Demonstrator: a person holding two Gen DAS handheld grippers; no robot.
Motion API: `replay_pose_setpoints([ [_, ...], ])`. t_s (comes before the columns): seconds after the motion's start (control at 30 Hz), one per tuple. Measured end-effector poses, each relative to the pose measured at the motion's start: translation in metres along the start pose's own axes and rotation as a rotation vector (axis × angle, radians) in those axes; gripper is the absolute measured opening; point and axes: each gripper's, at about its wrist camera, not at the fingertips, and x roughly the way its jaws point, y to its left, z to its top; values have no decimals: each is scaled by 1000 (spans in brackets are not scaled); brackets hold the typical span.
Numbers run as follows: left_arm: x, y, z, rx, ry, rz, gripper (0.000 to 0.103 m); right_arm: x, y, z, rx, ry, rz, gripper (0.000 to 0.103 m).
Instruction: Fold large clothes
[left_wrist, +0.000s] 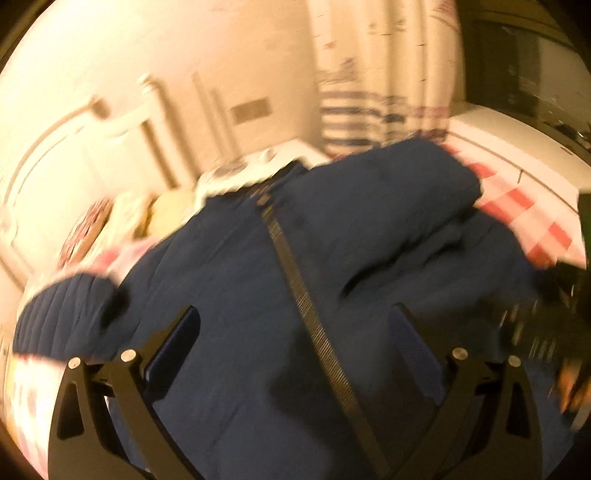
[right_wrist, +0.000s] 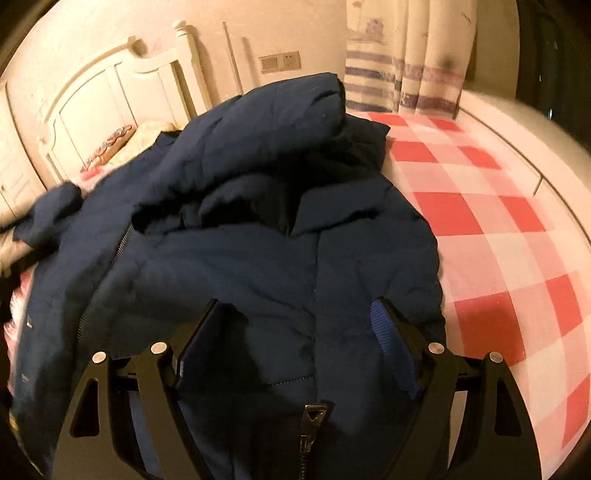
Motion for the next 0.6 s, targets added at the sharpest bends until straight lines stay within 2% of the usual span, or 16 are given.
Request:
replay_pose_setpoints([
  [0.2,40,-66,54,137,-50,12,100,-4,-21,0,108,-36,70,79],
  [0.33,63,-110,64,269,-23,16,100,-3,-21,2,111,-31,72,79],
  [0.43,78,-129,68,319,-9,29,100,-3,-21,2,110,-28,70,79],
  [0.5,83,-128,74,304,-6,-1,79,-2,-20,2,104,-26,62,79],
  [0.53,83,-126,75,279,6,-41,41,-2,-20,2,102,-27,60,79],
  [0.57,82,-118,78,226,18,-64,24,-3,-19,2,98,-26,52,79],
  [0.6,76,-103,82,142,-3,-64,19,-3,-19,2,95,-27,45,79],
])
